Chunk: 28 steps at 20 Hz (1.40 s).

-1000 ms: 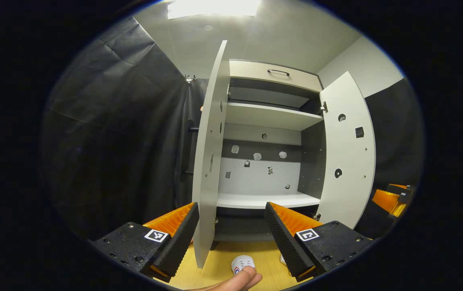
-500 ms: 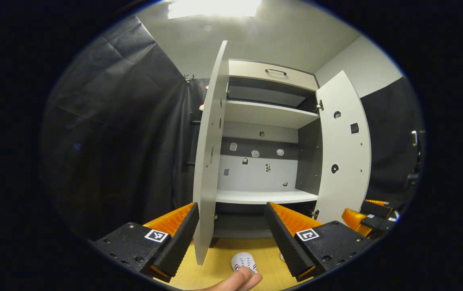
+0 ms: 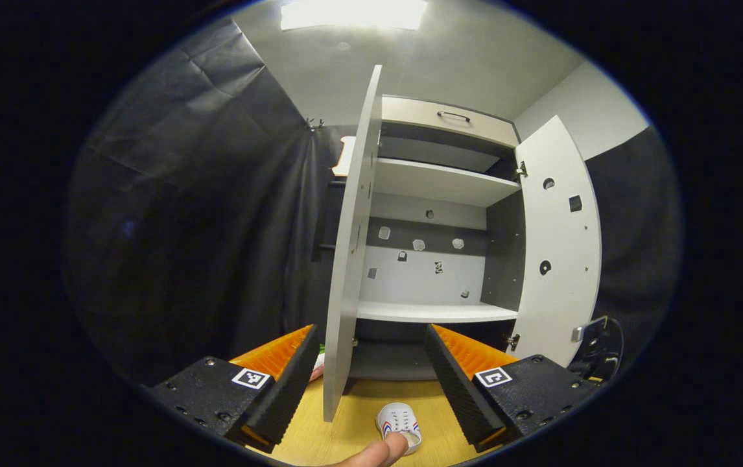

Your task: Grab one shoe with the right hand and put it into the shoe cabinet, grab the other shoe with the left hand and put it into the shoe cabinet; then close the right door with the right hand and the left door with the left hand.

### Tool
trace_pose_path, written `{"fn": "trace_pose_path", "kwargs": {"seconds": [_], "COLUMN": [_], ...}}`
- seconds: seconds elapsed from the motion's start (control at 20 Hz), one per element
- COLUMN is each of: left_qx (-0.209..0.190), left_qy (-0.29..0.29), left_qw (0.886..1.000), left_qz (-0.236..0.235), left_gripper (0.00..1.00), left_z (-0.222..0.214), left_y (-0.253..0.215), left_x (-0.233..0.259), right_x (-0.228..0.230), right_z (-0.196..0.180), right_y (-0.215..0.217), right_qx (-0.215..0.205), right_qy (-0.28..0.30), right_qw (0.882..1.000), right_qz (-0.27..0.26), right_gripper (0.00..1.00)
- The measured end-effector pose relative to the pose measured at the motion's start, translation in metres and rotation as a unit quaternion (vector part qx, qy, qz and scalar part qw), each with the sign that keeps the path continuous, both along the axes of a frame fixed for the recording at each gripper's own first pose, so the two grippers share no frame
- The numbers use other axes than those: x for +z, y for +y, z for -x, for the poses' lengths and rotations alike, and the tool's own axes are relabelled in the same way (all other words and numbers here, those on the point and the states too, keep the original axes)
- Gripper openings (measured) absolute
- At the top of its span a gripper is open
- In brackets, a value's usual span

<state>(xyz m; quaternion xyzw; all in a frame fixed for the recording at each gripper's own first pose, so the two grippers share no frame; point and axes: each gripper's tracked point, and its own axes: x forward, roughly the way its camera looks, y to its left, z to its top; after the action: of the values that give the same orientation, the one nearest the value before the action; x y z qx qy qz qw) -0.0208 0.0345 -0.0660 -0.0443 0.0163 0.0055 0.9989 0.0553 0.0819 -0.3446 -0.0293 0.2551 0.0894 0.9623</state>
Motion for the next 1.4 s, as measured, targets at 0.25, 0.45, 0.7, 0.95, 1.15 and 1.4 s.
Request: {"fn": "trace_pose_path", "kwargs": {"seconds": [0.25, 0.45, 0.7, 0.95, 1.15, 1.4], "left_qx": [0.014, -0.006, -0.022, -0.036, -0.055, -0.057], "left_qy": [0.015, 0.042, 0.052, 0.048, 0.050, 0.058], "left_qw": [1.000, 0.999, 0.998, 0.998, 0.997, 0.996], "left_qz": [-0.009, -0.012, -0.020, -0.034, -0.030, -0.033], "left_gripper": [0.99, 0.98, 0.98, 0.98, 0.98, 0.98], "left_z": [-0.006, -0.010, -0.014, -0.018, -0.024, -0.029], "left_y": [0.013, 0.008, 0.005, -0.003, -0.014, -0.018], "left_x": [-0.014, -0.032, -0.044, -0.047, -0.055, -0.067], "right_x": [-0.056, -0.078, -0.096, -0.124, -0.125, -0.121], "right_z": [0.002, 0.002, 0.000, -0.015, -0.030, -0.032], "right_y": [-0.006, -0.017, -0.009, -0.007, -0.008, -0.013], "right_qx": [-0.016, -0.033, -0.018, -0.050, -0.091, -0.119], "right_qy": [0.065, 0.088, 0.111, 0.157, 0.129, 0.069], "right_qw": [0.998, 0.995, 0.994, 0.983, 0.981, 0.984], "right_qz": [-0.015, -0.012, -0.016, -0.079, -0.110, -0.112], "right_gripper": [0.96, 0.91, 0.80, 0.52, 0.38, 0.01]}}
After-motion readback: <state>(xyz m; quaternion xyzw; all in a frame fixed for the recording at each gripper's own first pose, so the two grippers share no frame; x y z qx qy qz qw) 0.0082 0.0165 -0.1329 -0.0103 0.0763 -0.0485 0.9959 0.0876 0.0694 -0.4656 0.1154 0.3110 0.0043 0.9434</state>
